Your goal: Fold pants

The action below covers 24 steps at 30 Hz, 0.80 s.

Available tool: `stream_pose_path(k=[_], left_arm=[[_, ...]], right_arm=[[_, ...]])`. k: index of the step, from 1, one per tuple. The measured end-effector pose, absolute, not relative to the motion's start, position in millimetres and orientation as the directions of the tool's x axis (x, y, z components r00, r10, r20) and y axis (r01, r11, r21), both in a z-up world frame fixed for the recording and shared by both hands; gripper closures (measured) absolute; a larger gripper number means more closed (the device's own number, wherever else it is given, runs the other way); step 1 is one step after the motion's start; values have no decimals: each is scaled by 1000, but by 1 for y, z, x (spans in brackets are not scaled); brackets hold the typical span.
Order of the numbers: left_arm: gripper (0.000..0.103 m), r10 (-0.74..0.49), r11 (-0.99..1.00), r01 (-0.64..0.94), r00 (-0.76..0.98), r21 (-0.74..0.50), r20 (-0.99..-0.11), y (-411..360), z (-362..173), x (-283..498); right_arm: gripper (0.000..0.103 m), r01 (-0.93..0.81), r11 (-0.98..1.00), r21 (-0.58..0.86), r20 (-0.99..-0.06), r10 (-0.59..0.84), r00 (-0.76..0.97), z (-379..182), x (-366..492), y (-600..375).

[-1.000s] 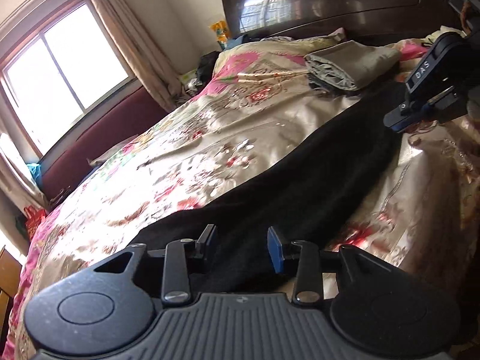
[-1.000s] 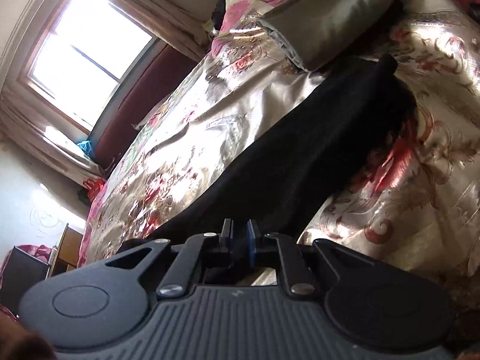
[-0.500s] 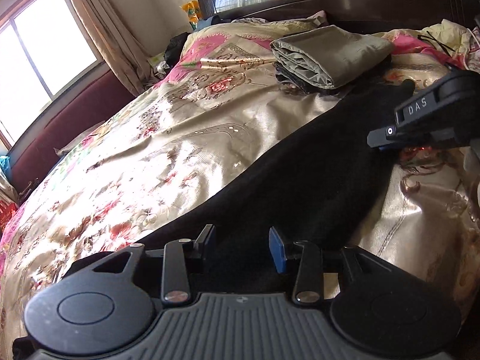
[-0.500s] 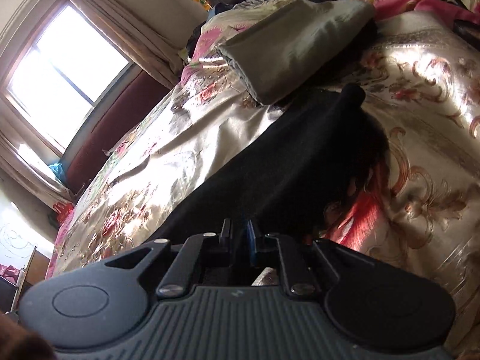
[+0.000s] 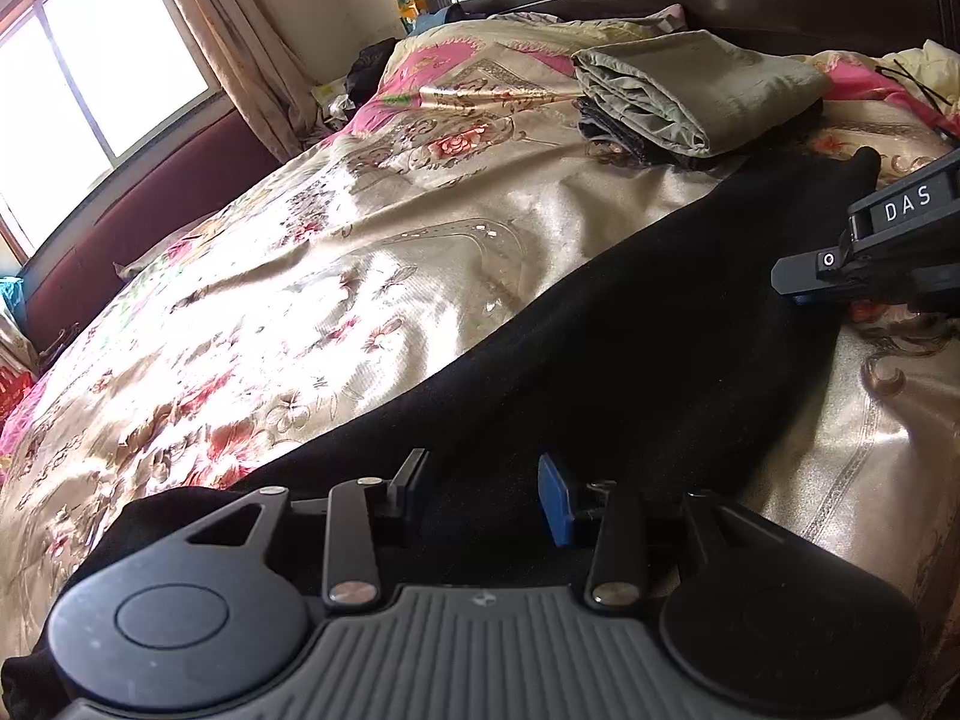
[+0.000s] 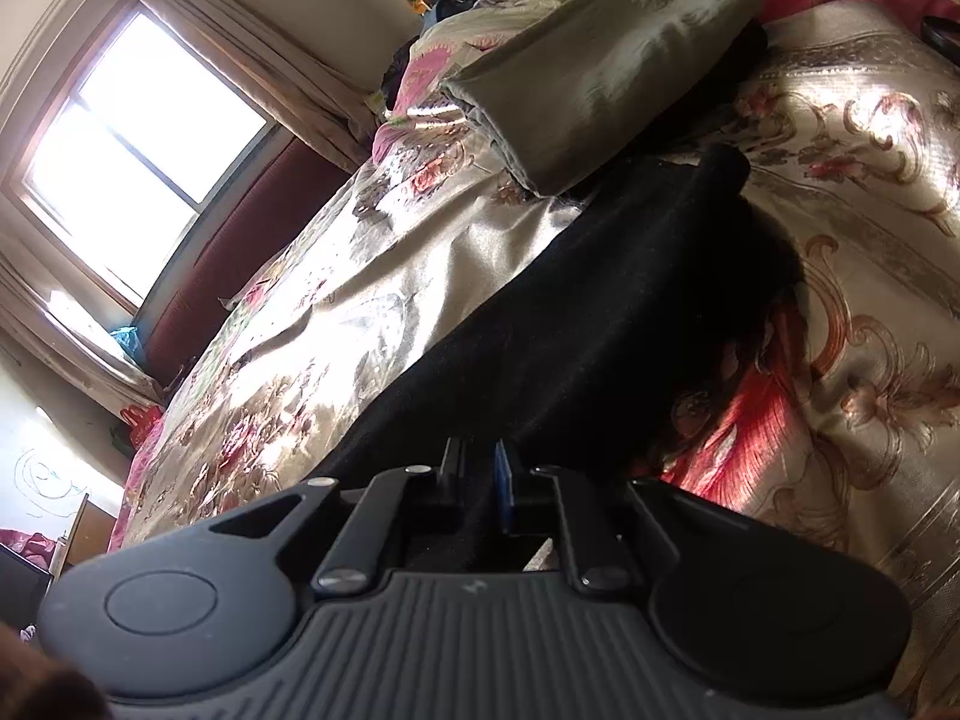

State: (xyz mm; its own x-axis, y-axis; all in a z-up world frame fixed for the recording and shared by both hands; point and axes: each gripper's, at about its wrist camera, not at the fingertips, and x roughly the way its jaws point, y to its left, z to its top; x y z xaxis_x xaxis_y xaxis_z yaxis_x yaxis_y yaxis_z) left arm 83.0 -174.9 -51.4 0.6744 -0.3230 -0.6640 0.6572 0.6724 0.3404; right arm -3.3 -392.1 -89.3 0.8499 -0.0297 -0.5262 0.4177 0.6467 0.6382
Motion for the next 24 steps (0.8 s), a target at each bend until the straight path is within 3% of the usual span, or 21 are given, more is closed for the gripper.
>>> stream_pose_path(k=[9,17,24], left_arm=[[49,-308,678,643,688,356,-657,-170,-53,88],[49,-364,661,668,684,342,-633,-158,-54,82],[49,-418,657,695,658,293,-626,-137,-58,87]], right_arm=[[85,406,651,641,-510,-33,859,-86,-13,-394],[85,414,518,749,-488,8,873,-89,-40,-401],[87,510,423,749,-545,-44,837,-101,-39,-407]])
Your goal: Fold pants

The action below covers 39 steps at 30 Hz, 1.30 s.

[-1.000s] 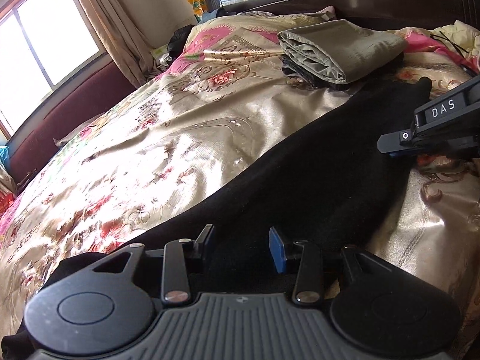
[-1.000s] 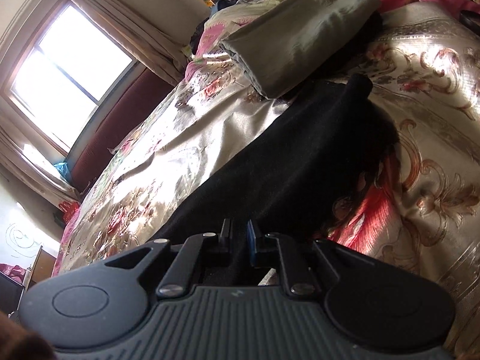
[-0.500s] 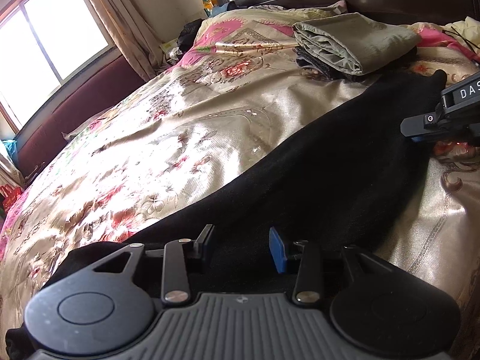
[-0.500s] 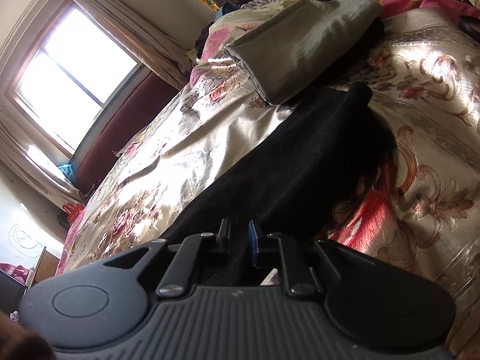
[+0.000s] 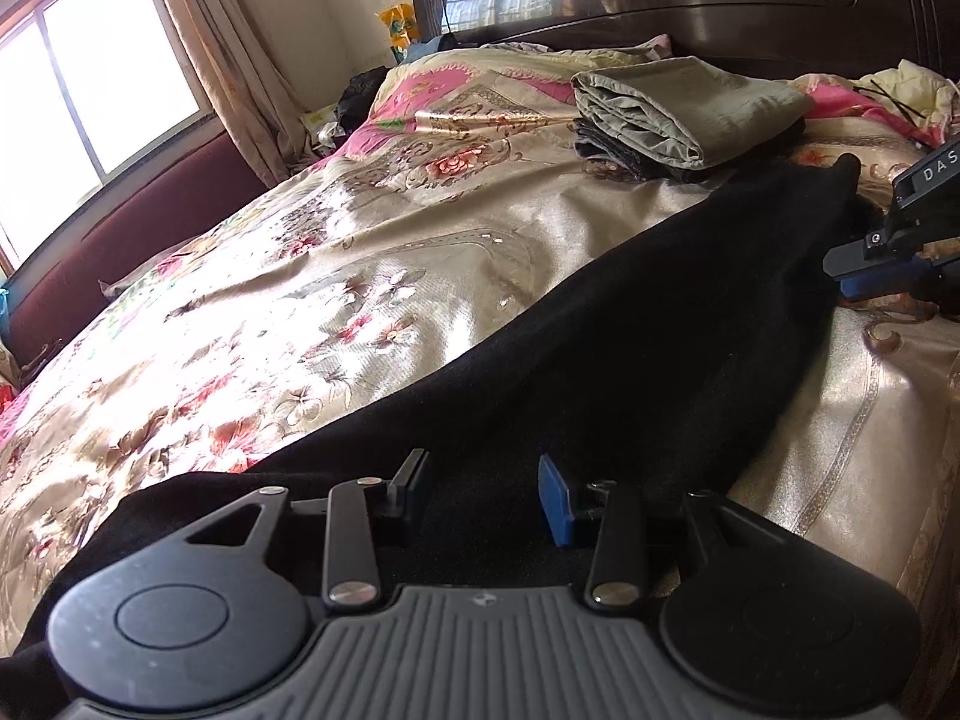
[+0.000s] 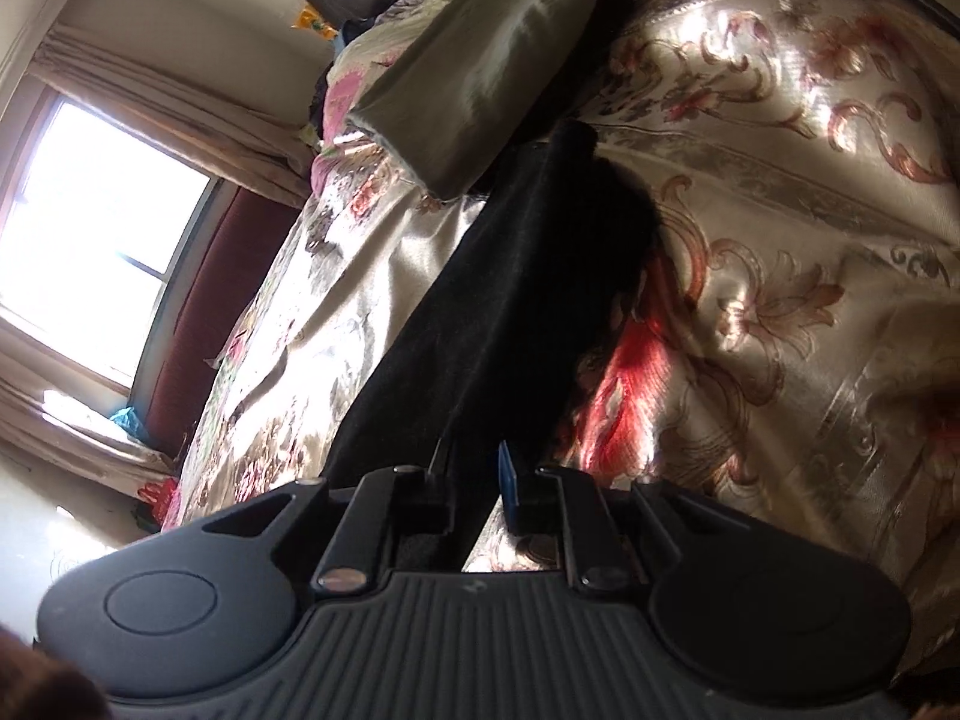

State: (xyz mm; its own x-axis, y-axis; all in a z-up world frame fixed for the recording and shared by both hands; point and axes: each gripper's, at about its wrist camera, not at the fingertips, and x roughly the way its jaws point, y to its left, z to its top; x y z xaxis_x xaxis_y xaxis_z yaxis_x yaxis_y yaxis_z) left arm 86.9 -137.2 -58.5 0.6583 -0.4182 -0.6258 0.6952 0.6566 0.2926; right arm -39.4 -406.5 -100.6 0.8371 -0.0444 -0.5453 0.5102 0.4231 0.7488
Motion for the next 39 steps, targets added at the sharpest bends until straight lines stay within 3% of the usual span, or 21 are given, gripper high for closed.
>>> stream_pose_path(k=[6,11,17,19,24,26,28,30,31,38,39], left_arm=[[49,-457,654,710,647,262,-611,-130,-62,95],[49,-466,661,711,639,239,-611,-132,-68,102],[49,-468,663,710,641,238,-609,-133,-65,106],[49,-467,662,709,644,244,-606,-135,-65,107],[49,-468,661,709,646,246,-604,-142,-64,109],[49,-473,658,714,640,239,-606,-145,-64,109],[49,-477,646,721,638,250,-605,-150,-65,107],[49,-484,629,731,634,264,-603,-153,-66,105],[49,-490,618,739,630,271,-603,-155,-66,103],[49,-516,552,790,575,266,-636,-172,-78,96],[49,-515,545,796,564,261,-646,-175,-81,94]], right_arm=[[86,586,368,721,-576,-150,803,-102,-42,-418],[78,574,283,769,-564,-124,817,-115,-27,-433],[77,508,196,839,-498,-105,861,-123,-40,-445],[72,488,179,855,-476,-104,873,-125,-43,-451],[46,531,280,799,-526,-102,845,-115,-15,-444],[44,549,288,785,-538,-123,834,-113,-4,-442],[49,550,283,786,-540,-120,833,-113,0,-444],[84,546,278,791,-539,-107,835,-115,0,-444],[89,522,264,811,-520,-84,850,-118,-2,-444],[85,507,300,808,-509,-79,857,-132,16,-450],[91,518,311,797,-523,-76,849,-135,21,-450]])
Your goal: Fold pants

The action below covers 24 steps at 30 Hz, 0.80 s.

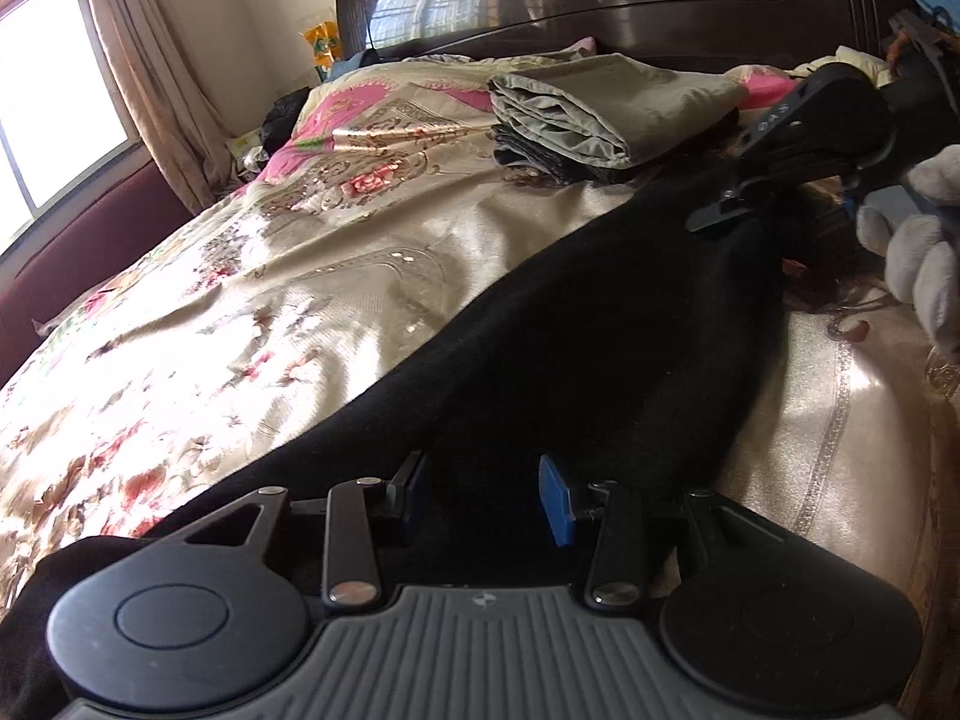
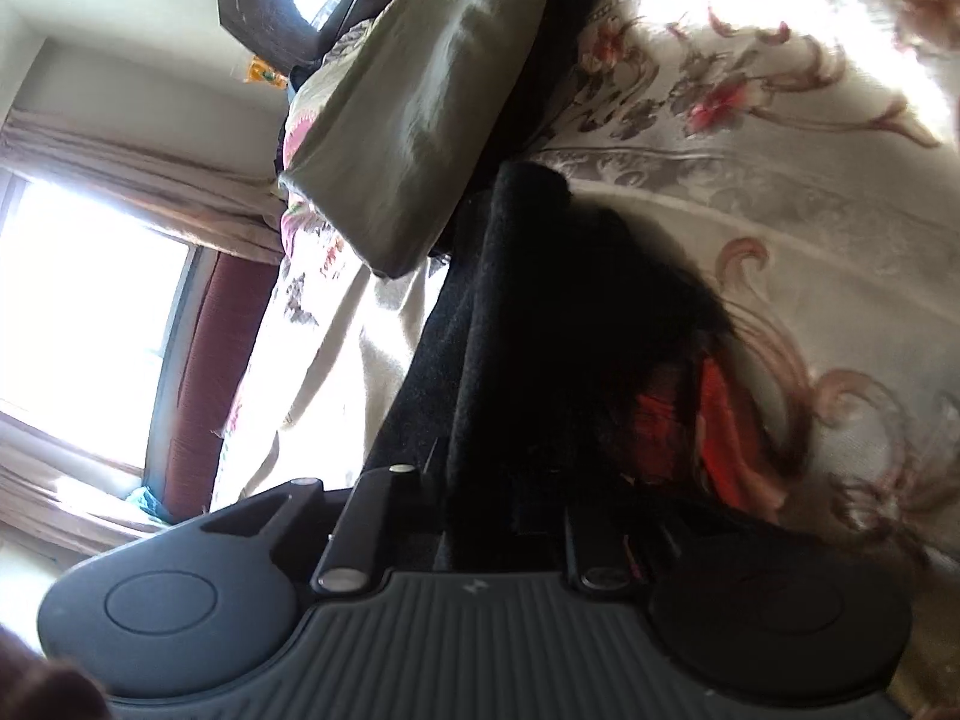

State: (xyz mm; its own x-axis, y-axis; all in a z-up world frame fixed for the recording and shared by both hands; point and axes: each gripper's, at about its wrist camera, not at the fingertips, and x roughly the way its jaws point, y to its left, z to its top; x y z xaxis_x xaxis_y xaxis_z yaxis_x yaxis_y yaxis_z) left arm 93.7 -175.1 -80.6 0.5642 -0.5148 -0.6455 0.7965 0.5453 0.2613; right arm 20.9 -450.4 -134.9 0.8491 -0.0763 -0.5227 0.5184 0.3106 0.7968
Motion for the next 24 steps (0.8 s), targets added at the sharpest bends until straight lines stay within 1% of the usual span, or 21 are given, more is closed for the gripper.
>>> stream_pose_path(k=[1,2,4,5,6,8,9,10,13,14,15,17,19,21,22,23,24], left_arm=[[49,-513,538,800,561,267,-649,-177,-82,90],[49,-514,529,802,562,277,-648,-178,-83,86],[49,-520,513,812,552,279,-651,-179,-82,80],[49,-527,507,817,546,275,-651,-179,-81,77],[49,-533,500,821,542,275,-650,-180,-80,76],[49,-533,488,828,533,276,-657,-186,-81,75],[49,-533,484,831,528,274,-661,-188,-82,75],[49,-536,477,835,524,276,-662,-189,-82,73],[49,-534,469,835,528,289,-660,-186,-82,71],[49,-533,473,835,526,282,-663,-183,-82,72],[49,-532,476,834,525,278,-664,-181,-81,73],[48,-528,487,830,529,274,-665,-178,-82,74],[48,-527,491,828,529,269,-666,-178,-82,75],[48,-523,486,828,533,281,-665,-179,-82,74],[48,-522,481,827,536,290,-664,-180,-83,73],[48,-521,477,827,538,297,-663,-180,-83,72],[48,-520,474,827,539,301,-662,-181,-84,72]], right_arm=[[91,525,300,796,-529,-76,845,-137,22,-451],[93,510,285,811,-513,-72,856,-136,19,-452],[94,455,277,846,-451,-84,889,-126,6,-454],[94,447,293,845,-438,-100,893,-121,2,-455],[94,448,308,840,-436,-109,893,-120,0,-455],[94,481,299,824,-473,-102,875,-128,4,-457],[90,486,288,825,-481,-91,872,-132,5,-457],[90,487,273,829,-482,-93,871,-134,6,-457],[83,451,233,861,-438,-108,892,-137,4,-457],[83,452,229,862,-437,-118,892,-136,4,-458],[85,450,241,860,-432,-125,893,-134,4,-457],[91,473,347,810,-442,-170,881,-118,4,-453],[92,517,484,707,-465,-233,854,-101,13,-441],[92,534,595,601,-459,-291,840,-90,17,-425],[92,534,629,565,-453,-305,838,-88,19,-420],[91,537,631,559,-456,-307,835,-88,20,-421],[91,543,604,583,-461,-304,834,-92,21,-426]])
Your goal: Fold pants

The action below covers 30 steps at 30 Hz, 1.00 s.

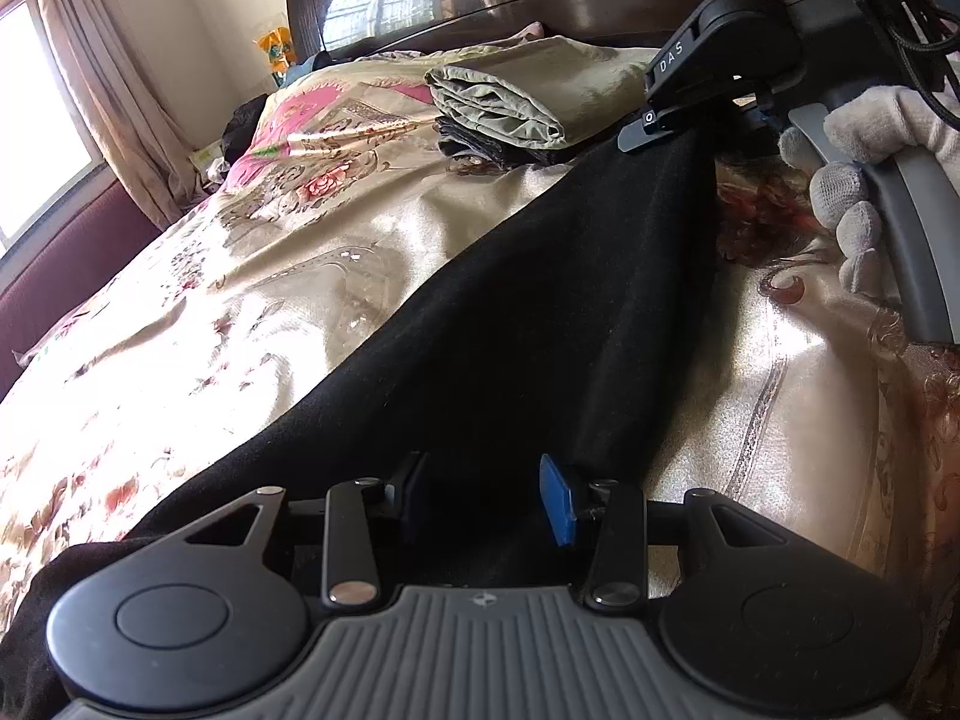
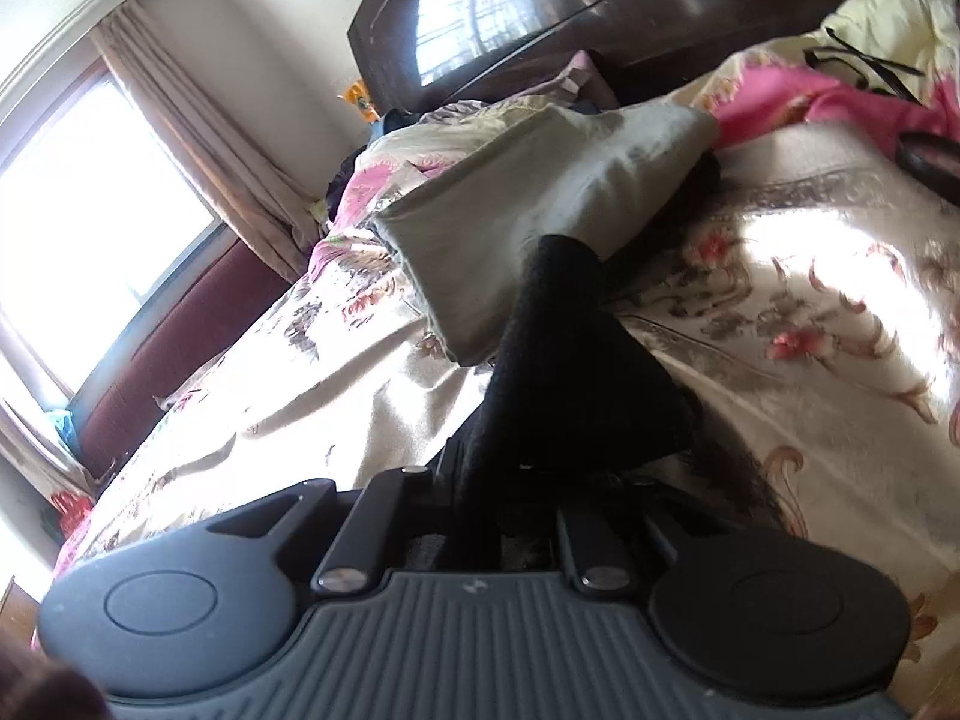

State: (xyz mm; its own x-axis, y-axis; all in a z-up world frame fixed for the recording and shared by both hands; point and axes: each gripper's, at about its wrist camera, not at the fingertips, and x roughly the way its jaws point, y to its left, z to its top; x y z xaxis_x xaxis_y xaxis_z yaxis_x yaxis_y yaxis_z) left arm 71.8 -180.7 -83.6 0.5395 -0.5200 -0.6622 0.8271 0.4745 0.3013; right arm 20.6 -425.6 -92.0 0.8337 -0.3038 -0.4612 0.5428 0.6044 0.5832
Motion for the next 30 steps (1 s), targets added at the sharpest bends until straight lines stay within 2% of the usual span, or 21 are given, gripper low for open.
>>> stream_pose_path(k=[4,7,8,11,13,14,16,18,20,24,25,26,28,29,30], left_arm=[[48,-518,476,828,535,295,-667,-181,-84,73],[48,-516,476,829,534,294,-669,-181,-84,74],[48,-515,476,828,535,296,-669,-181,-84,73],[48,-513,472,827,539,305,-669,-182,-85,73],[48,-511,477,825,540,302,-669,-183,-85,73],[48,-509,479,824,541,303,-669,-183,-85,73],[48,-502,477,823,543,309,-673,-185,-86,73],[48,-497,473,821,548,319,-673,-186,-86,71],[48,-496,472,820,550,323,-672,-186,-85,71],[48,-494,468,820,551,328,-672,-187,-85,71],[48,-491,466,819,555,335,-672,-188,-86,70],[48,-488,462,817,559,345,-670,-189,-86,69],[48,-481,459,813,566,358,-670,-191,-86,67],[48,-477,460,811,568,360,-671,-191,-85,67],[48,-473,462,810,570,361,-672,-192,-85,67]], right_arm=[[86,537,446,716,-486,-235,842,-118,15,-453],[86,482,343,806,-432,-216,876,-127,5,-466],[84,472,339,814,-418,-222,881,-126,5,-468],[93,481,435,761,-372,-315,873,-105,-2,-460],[94,469,523,712,-321,-351,879,-90,-3,-454],[94,471,534,702,-325,-348,879,-90,-1,-453],[92,519,509,687,-398,-333,855,-100,8,-457],[89,531,440,724,-464,-260,847,-116,11,-466],[88,507,387,770,-451,-232,862,-124,8,-470],[76,489,402,774,-434,-225,872,-120,0,-463],[76,487,406,773,-435,-220,873,-120,-1,-462],[77,494,413,765,-445,-216,869,-120,0,-462],[87,517,437,736,-471,-217,855,-118,1,-459],[95,528,439,727,-483,-220,848,-118,1,-459],[96,525,437,731,-483,-214,849,-119,0,-460]])
